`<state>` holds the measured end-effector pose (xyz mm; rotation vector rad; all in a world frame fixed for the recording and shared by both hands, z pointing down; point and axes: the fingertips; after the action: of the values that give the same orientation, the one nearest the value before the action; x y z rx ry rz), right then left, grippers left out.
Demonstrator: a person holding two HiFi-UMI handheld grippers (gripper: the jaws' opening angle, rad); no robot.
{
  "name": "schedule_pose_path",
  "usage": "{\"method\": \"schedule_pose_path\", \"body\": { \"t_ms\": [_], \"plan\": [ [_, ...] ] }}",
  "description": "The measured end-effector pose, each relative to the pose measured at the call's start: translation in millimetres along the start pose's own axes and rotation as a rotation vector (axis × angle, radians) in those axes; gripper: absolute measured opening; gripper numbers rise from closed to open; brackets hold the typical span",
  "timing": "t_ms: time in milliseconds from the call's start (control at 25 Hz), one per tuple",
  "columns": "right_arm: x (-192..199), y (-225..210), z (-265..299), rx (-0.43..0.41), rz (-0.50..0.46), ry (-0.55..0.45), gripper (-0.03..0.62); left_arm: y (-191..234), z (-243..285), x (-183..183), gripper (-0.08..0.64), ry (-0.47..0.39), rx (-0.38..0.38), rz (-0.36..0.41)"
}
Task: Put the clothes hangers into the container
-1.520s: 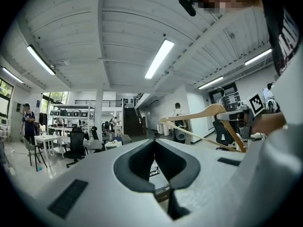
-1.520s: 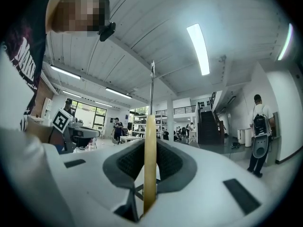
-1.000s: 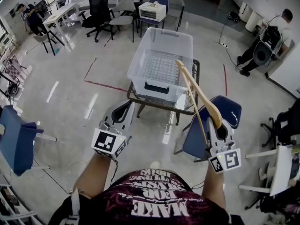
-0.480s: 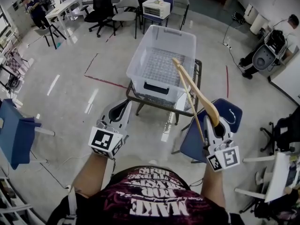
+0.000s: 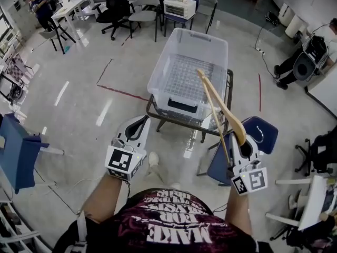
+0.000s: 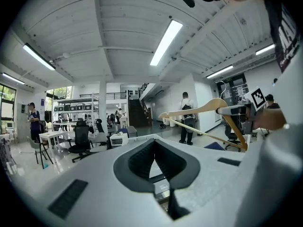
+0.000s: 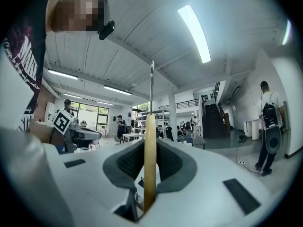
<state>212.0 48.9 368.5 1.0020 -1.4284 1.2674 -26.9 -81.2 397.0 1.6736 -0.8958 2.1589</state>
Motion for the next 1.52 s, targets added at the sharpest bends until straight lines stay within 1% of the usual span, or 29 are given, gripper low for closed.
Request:
{"method": "schedule_pose_path", "body": {
  "t_ms": [160, 360, 480, 680, 840, 1040, 1280, 1320, 1400, 1480, 1520],
  "plan": [
    [8, -1, 32, 0.005, 0.010, 0.016, 0.061, 19, 27, -1, 0.006, -0.024, 0.035, 0.000],
    [0, -1, 78, 0.009, -0.011, 0.007, 0.061, 50, 56, 5, 0.006, -0.027, 0.057, 0.018],
    [-3, -3, 101, 0.019, -0.015, 0.001, 0.061, 68, 74, 10, 0.006, -0.031, 0.068, 0.006],
    [-5, -11, 127, 0.039, -0.019, 0.009, 0.061, 85, 105, 7, 0.006, -0.056, 0.098, 0.001],
    [-5, -19, 148, 0.066, 0.030, 0.000, 0.061, 102, 122, 9, 0.006, -0.071, 0.122, 0.006],
    [-14, -15, 176, 0.074, 0.027, -0.019, 0.061, 132, 137, 14, 0.006, -0.085, 0.131, -0.011],
    [-21, -9, 194, 0.117, 0.030, -0.052, 0.061, 146, 150, 18, 0.006, -0.110, 0.191, -0.006],
    [-20, -8, 198, 0.120, 0.039, -0.054, 0.061, 148, 152, 19, 0.006, -0.115, 0.198, -0.003],
    [-15, -7, 204, 0.110, 0.091, -0.050, 0.061, 154, 155, 21, 0.006, -0.122, 0.200, -0.007],
    [-13, -8, 207, 0.097, 0.149, -0.048, 0.061, 157, 157, 23, 0.006, -0.128, 0.198, -0.024],
    [-13, -10, 207, 0.100, 0.159, -0.046, 0.061, 159, 159, 24, 0.006, -0.131, 0.199, -0.033]
  ]
}}
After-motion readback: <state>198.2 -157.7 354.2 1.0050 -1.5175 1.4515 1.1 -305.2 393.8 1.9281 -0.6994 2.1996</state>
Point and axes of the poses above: the fingertips, and each gripper's own axes: z forward along the fingers, y to its left, x out of its underside, and after that the axes turned 13 degrees about z, right-handed
